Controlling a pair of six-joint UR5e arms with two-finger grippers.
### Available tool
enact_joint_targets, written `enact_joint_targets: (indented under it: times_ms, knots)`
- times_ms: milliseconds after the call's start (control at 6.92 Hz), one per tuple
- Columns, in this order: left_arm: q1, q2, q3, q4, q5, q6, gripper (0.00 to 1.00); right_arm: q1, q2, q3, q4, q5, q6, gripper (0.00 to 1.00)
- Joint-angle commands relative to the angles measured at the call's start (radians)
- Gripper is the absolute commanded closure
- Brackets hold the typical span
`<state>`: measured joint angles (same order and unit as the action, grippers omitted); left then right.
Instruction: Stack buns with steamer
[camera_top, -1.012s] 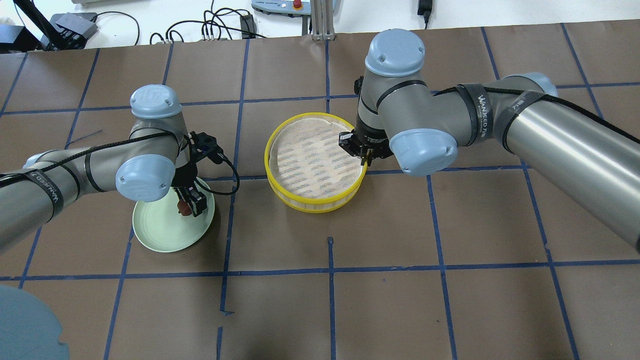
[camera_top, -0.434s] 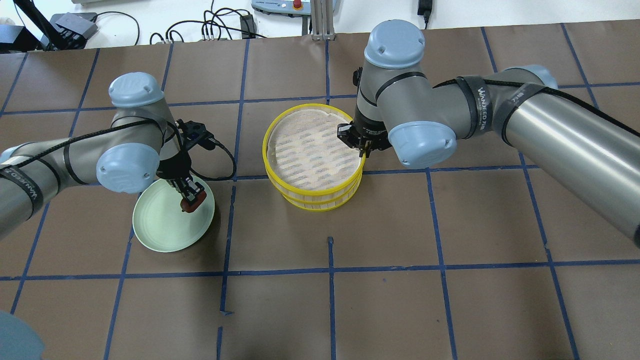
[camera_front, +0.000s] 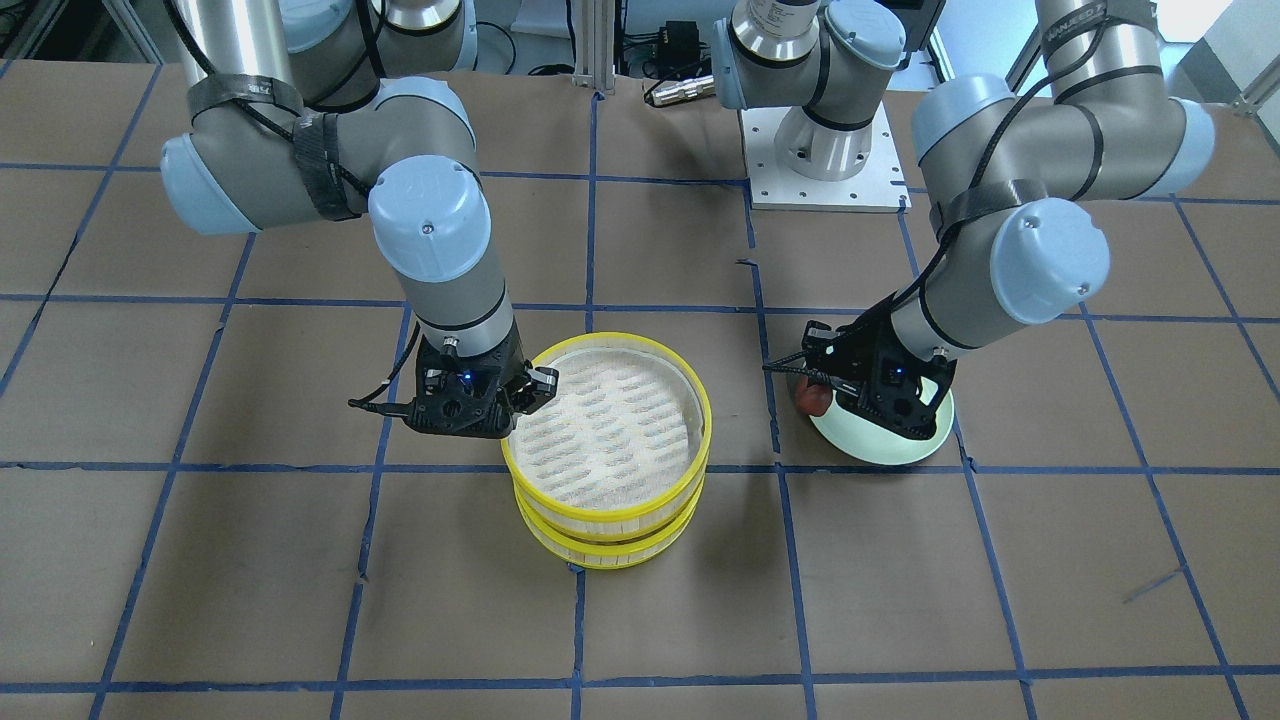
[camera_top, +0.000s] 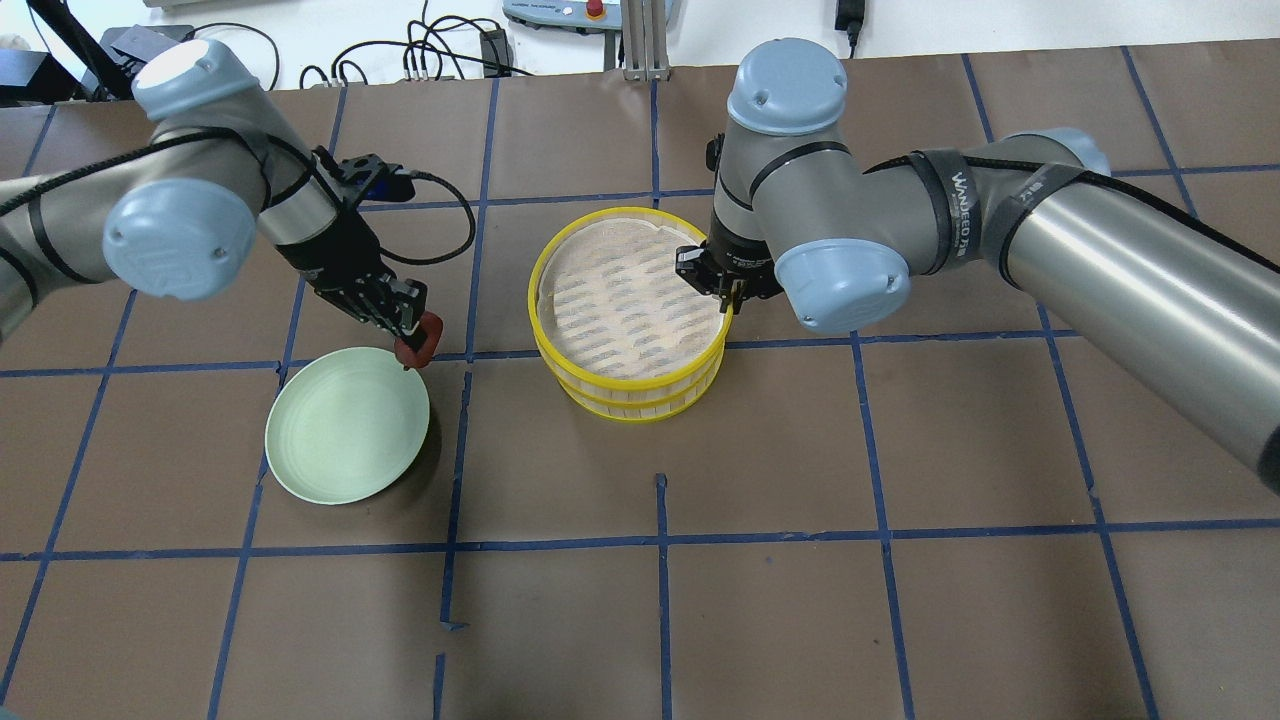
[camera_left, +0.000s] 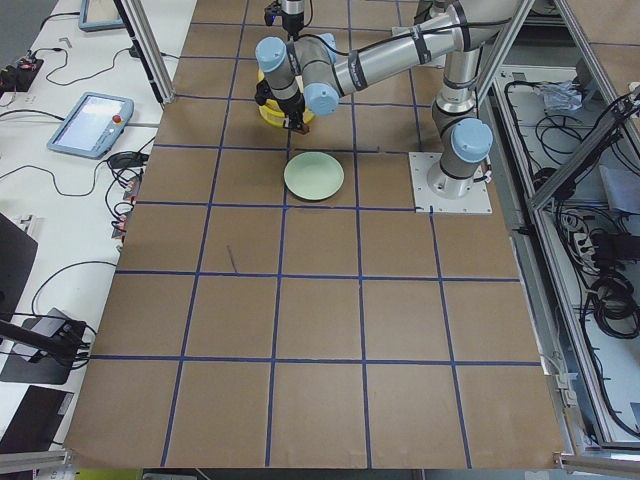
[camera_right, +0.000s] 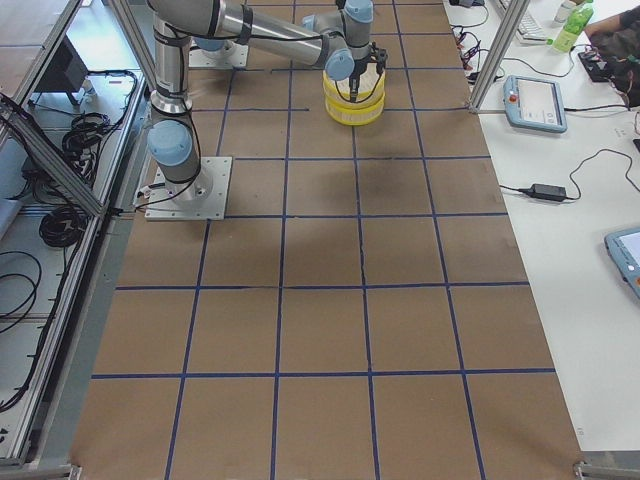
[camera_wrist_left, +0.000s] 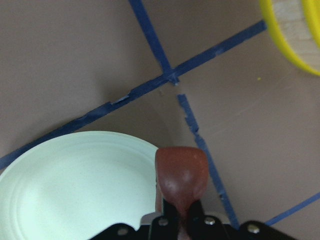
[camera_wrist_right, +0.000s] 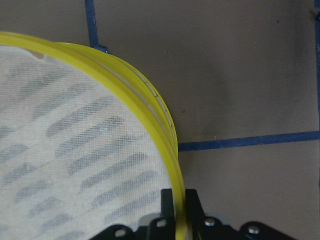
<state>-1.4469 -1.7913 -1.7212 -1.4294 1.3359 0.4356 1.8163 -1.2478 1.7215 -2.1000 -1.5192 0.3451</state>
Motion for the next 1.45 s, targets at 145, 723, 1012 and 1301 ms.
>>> enact_joint_targets:
  times_ms: [145, 723, 1012, 1301]
  knots:
    - [-0.006, -0.017, 0.098, -0.037, -0.315, -0.274, 0.92, 0.000, -0.001, 0.001, 0.000, -0.003, 0.014, 0.27]
    - [-0.148, -0.088, 0.077, 0.125, -0.436, -0.462, 0.78, -0.159, -0.126, -0.013, 0.082, -0.012, -0.224, 0.14]
    - [-0.156, -0.088, 0.075, 0.125, -0.409, -0.498, 0.01, -0.315, -0.189, -0.022, 0.162, 0.002, -0.403, 0.08]
    - [-0.156, -0.086, 0.075, 0.127, -0.408, -0.502, 0.00, -0.336, -0.261, -0.122, 0.332, 0.001, -0.414, 0.02]
